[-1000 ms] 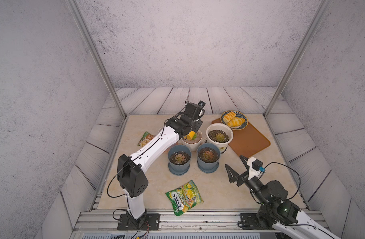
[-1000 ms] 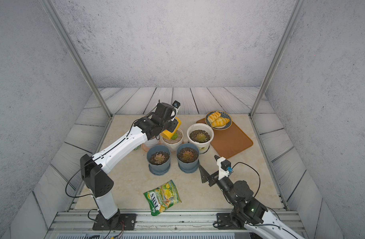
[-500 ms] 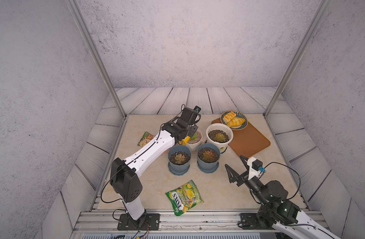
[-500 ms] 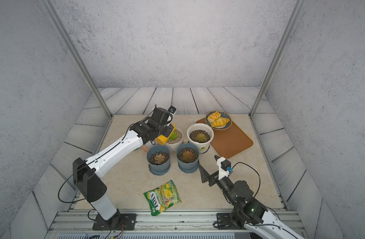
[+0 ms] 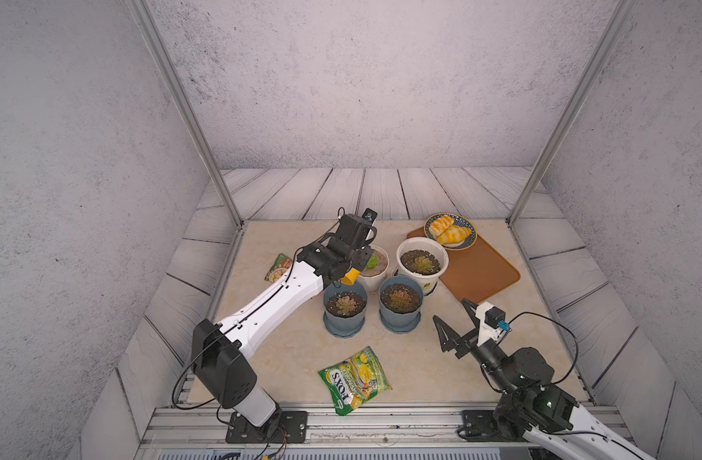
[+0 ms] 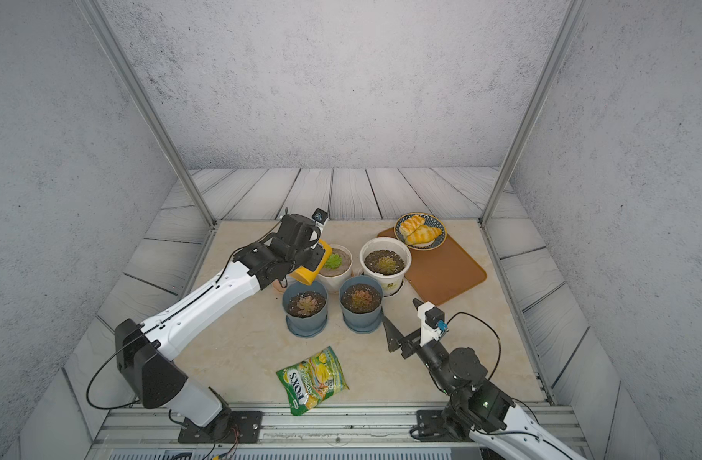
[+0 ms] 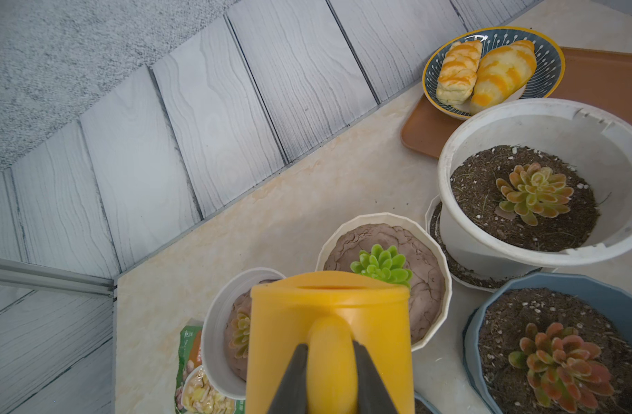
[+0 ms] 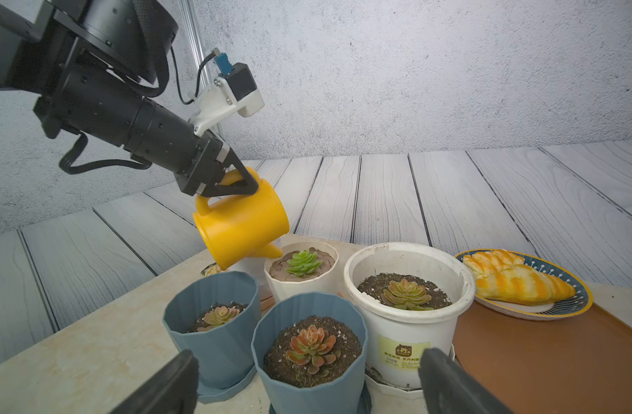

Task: Water the succulent around the soil edge
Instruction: Water the soil of the potted plant with water.

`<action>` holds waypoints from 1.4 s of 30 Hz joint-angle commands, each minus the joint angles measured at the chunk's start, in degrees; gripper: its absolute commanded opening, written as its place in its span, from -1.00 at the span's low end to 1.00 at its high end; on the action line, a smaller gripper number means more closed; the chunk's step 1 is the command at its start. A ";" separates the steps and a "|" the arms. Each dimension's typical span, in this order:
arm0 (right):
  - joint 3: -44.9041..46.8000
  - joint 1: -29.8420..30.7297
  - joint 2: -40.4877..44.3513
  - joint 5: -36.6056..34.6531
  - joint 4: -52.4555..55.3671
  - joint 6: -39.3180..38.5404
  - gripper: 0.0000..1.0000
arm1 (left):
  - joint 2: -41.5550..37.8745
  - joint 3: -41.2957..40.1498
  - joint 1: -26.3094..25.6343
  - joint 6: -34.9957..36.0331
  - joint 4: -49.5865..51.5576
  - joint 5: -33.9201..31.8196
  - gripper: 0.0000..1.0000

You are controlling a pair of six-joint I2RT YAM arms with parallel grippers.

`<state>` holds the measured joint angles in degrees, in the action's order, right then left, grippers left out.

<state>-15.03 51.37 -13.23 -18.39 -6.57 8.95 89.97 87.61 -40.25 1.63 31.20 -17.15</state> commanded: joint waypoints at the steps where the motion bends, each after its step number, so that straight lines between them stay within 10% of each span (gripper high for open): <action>1: 0.09 0.22 -0.12 -1.05 0.08 -0.25 0.99 | -3.19 -1.04 0.35 -1.57 -1.05 0.78 -1.00; 42: 0.17 0.22 0.94 -2.05 0.77 -0.78 0.99 | -7.06 -4.69 0.01 -10.06 -3.28 12.83 -1.00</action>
<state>-15.03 51.37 -13.21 -19.66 -5.80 8.73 82.85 82.02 -40.25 -7.57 30.28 -5.65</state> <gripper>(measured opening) 0.994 0.192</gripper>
